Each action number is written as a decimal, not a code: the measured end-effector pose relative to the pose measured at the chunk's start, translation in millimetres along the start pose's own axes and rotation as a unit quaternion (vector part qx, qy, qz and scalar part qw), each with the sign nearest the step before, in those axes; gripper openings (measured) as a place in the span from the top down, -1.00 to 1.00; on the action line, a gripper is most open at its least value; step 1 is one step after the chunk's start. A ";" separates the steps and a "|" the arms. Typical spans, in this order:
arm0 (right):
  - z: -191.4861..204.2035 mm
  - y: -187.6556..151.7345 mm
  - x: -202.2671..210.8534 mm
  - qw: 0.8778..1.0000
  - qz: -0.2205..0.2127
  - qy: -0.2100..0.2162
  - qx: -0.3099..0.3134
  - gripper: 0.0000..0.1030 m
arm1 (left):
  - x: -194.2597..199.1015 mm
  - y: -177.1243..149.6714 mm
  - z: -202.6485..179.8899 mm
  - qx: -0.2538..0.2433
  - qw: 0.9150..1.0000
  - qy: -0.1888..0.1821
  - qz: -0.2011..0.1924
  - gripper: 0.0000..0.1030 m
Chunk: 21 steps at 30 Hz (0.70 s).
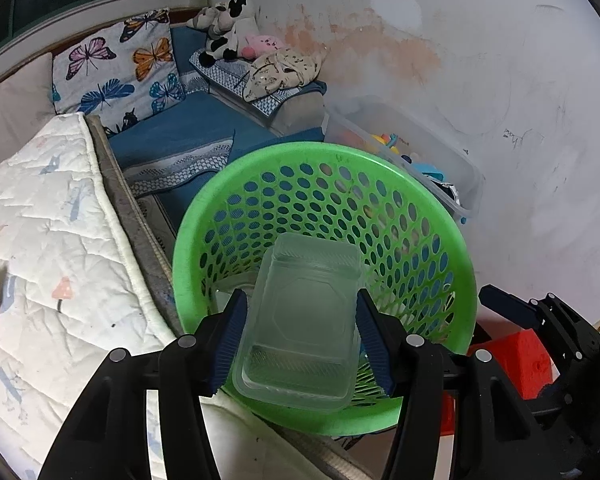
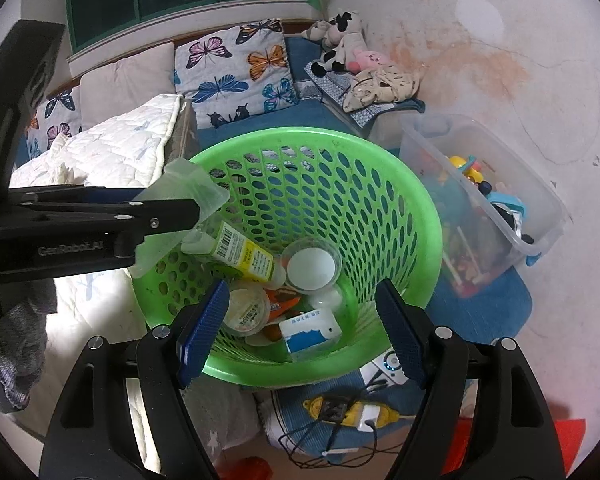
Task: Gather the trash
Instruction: 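Lower the container into the basket and open the left tool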
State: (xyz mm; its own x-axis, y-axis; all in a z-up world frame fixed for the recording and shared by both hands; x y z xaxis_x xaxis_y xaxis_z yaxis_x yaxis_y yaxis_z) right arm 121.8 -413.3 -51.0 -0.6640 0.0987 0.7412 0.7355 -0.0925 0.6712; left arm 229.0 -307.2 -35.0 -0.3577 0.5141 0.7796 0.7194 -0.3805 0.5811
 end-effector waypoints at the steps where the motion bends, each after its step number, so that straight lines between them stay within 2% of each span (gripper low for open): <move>1: -0.3 -0.4 0.3 1.000 0.000 -0.001 0.000 -0.47 | -1.5 0.4 -0.3 0.002 1.000 -0.003 0.001 -0.05; 9: 0.1 -2.1 0.4 1.000 0.002 0.000 0.001 -0.47 | -7.4 1.4 0.4 0.005 1.000 -0.009 0.005 -0.27; 21: 9.3 -1.2 2.4 1.000 0.001 0.002 0.008 -0.47 | 7.6 -6.6 15.8 0.017 1.000 -0.002 -0.006 -0.27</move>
State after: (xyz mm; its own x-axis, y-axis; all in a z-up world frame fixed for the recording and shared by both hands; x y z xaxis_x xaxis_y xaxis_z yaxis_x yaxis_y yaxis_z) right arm 120.6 -403.7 -50.1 -0.6634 0.0950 0.7422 0.7384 -0.0769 0.6699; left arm 230.9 -288.7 -36.6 -0.3643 0.5221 0.7712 0.7349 -0.3475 0.5824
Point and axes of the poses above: each gripper's, at about its wrist camera, not at the fingertips, and x roughly against the way its jaws point, z to its left, y to its top, the point moved 3 cm from there along -x, roughly the way its jaws point, and after that the axes turned 1 degree about x, right-handed, at the moved point
